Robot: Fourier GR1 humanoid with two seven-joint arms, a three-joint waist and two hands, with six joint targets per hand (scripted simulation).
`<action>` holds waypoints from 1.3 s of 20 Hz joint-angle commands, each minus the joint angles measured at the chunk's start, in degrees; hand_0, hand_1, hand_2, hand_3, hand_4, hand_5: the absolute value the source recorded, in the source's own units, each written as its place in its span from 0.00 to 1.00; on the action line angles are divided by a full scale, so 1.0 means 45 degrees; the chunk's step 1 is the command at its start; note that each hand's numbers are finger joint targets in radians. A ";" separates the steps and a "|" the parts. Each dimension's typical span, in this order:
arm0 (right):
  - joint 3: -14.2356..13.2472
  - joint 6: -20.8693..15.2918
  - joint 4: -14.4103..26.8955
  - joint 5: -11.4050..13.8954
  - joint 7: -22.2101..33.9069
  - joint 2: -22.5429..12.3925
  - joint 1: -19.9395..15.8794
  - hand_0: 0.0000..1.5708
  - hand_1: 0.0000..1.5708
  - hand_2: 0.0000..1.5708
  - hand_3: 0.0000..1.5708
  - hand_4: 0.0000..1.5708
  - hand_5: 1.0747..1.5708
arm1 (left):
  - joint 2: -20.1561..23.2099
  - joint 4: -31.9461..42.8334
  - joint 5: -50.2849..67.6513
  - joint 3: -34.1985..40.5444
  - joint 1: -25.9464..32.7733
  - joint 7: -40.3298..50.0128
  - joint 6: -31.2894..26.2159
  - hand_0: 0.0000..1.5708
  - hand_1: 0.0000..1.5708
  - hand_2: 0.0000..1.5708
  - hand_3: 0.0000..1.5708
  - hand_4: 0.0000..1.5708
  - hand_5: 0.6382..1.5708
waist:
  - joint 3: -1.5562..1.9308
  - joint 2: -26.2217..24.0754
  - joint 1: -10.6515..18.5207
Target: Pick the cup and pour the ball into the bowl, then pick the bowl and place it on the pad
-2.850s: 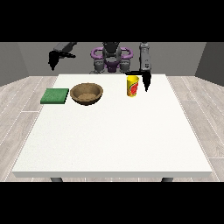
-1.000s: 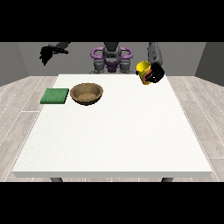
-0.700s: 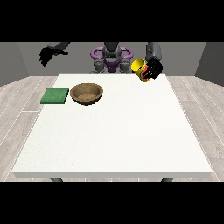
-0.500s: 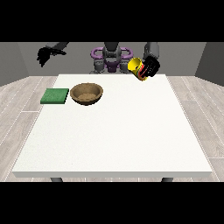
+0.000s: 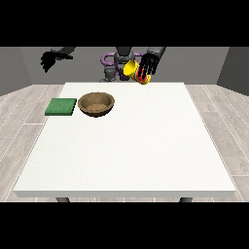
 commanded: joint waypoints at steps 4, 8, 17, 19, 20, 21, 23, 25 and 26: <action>-0.0528 0.0554 0.1053 -0.0184 -0.0609 -0.0615 0.0030 0.00 0.00 0.00 0.00 0.00 1.00 | -0.1209 0.0309 -0.3710 -0.2928 -0.0919 0.1879 -0.1016 0.96 0.96 1.00 1.00 0.88 0.82 | 0.0015 -0.0268 0.0186; -0.0208 0.0780 0.0914 0.0045 -0.0982 -0.0570 -0.0240 0.00 0.00 0.00 0.00 0.00 1.00 | -0.1742 0.0905 -0.5160 -0.3983 -0.1790 0.2568 -0.2439 0.95 0.95 1.00 1.00 1.00 0.45 | 0.0005 0.0260 -0.0405; -0.0057 0.0416 0.1245 0.0186 -0.0542 -0.0366 -0.0474 0.00 0.00 0.00 0.00 0.00 1.00 | -0.2221 0.1641 -0.8433 -0.6791 -0.2255 0.2424 -0.4966 0.93 0.93 1.00 1.00 0.94 0.62 | -0.0012 -0.0170 -0.0029; -0.0349 0.0599 0.1447 -0.0157 -0.0056 -0.0678 -0.0374 0.00 0.00 0.00 0.00 0.00 1.00 | -0.2431 0.1357 -0.8689 -0.6916 -0.2046 0.2169 -0.5335 0.92 0.92 1.00 1.00 0.97 0.54 | -0.0018 -0.0699 0.0123; -0.0252 0.0803 0.1213 -0.0154 -0.0320 -0.0695 -0.0539 0.00 0.00 0.00 0.00 0.00 1.00 | -0.2204 0.1622 -0.8997 -0.6834 -0.2538 0.2337 -0.5396 0.92 0.92 1.00 1.00 0.97 0.53 | -0.0018 -0.0136 -0.0273; -0.0252 0.0503 0.1366 0.0108 -0.0202 -0.0745 -0.0163 0.00 0.00 0.00 0.00 0.00 1.00 | -0.2784 0.1147 -0.8908 -0.6909 -0.1786 0.2242 -0.5865 0.92 0.92 1.00 1.00 0.97 0.53 | -0.0019 -0.0656 0.0086; -0.0440 0.1025 0.1373 -0.0544 0.0094 -0.0900 -0.0917 0.00 0.00 0.00 0.00 0.00 1.00 | -0.2089 0.1198 -0.9324 -0.6487 -0.2510 0.2289 -0.5308 0.92 0.92 1.00 1.00 0.97 0.53 | -0.0020 0.0290 0.0048; -0.0232 0.0014 0.0923 -0.0557 0.1385 -0.0414 -0.1219 0.00 0.00 0.00 0.00 0.00 0.99 | -0.1862 0.1020 -0.9215 -0.6368 -0.1808 0.1796 -0.5017 0.92 0.92 1.00 1.00 0.98 0.53 | -0.0027 -0.0275 0.0311; -0.0284 0.0200 0.1447 -0.0480 0.0998 -0.0314 -0.0619 0.00 0.00 0.00 0.00 0.00 0.99 | -0.2161 0.0392 -0.8540 -0.5737 -0.1875 0.1849 -0.4953 0.92 0.92 1.00 1.00 0.98 0.53 | -0.0024 -0.0521 0.0618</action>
